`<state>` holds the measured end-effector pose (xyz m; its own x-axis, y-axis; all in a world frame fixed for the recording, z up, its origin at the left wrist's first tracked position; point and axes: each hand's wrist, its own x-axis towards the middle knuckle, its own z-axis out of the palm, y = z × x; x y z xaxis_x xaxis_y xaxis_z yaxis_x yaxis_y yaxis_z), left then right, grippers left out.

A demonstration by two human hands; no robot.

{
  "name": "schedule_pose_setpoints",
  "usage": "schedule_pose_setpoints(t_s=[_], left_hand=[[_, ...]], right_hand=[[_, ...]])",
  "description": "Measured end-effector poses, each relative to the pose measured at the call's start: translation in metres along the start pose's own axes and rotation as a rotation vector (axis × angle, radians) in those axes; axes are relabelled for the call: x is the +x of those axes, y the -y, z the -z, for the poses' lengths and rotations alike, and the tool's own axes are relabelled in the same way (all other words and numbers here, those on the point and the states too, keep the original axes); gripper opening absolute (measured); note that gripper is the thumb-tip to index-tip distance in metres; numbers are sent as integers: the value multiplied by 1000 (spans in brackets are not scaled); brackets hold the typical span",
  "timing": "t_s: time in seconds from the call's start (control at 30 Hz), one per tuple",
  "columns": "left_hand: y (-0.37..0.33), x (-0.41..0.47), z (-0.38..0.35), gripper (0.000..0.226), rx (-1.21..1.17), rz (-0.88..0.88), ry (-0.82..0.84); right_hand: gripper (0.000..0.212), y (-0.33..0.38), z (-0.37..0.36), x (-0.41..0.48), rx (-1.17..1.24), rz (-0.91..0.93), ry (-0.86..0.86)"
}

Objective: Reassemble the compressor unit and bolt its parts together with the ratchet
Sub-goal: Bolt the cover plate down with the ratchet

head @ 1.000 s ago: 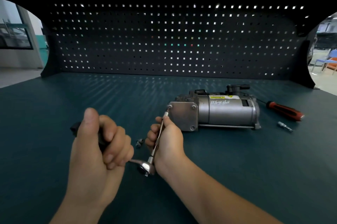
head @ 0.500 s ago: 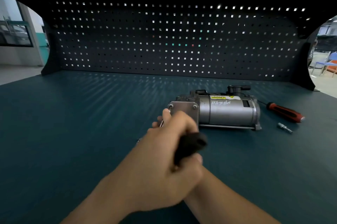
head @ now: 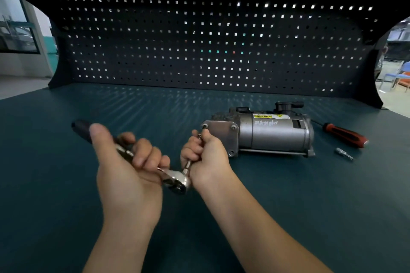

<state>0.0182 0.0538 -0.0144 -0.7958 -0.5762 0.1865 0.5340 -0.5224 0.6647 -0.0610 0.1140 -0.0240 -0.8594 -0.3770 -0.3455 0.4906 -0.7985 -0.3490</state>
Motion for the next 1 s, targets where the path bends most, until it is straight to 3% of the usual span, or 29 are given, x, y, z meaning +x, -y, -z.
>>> schedule_pose_setpoints(t_s=[0.47, 0.57, 0.67, 0.77, 0.87, 1.0], left_hand=[[-18, 1, 2, 47, 14, -93, 89], [-25, 2, 14, 31, 13, -101, 108], [-23, -1, 32, 15, 139, -140, 155], [-12, -15, 47, 44, 301, 13, 252], [-1, -35, 49, 41, 437, 104, 324], [13, -53, 33, 28, 484, -63, 282]], right_hand=[[19, 8, 4, -6, -418, 62, 5], [25, 3, 7, -9, -510, 72, -20], [27, 1, 6, -17, -494, 182, 35], [25, 5, 2, -27, -469, 305, 113], [23, 9, 2, -39, -448, 333, 185], [24, 14, 9, -49, -529, 383, 255]])
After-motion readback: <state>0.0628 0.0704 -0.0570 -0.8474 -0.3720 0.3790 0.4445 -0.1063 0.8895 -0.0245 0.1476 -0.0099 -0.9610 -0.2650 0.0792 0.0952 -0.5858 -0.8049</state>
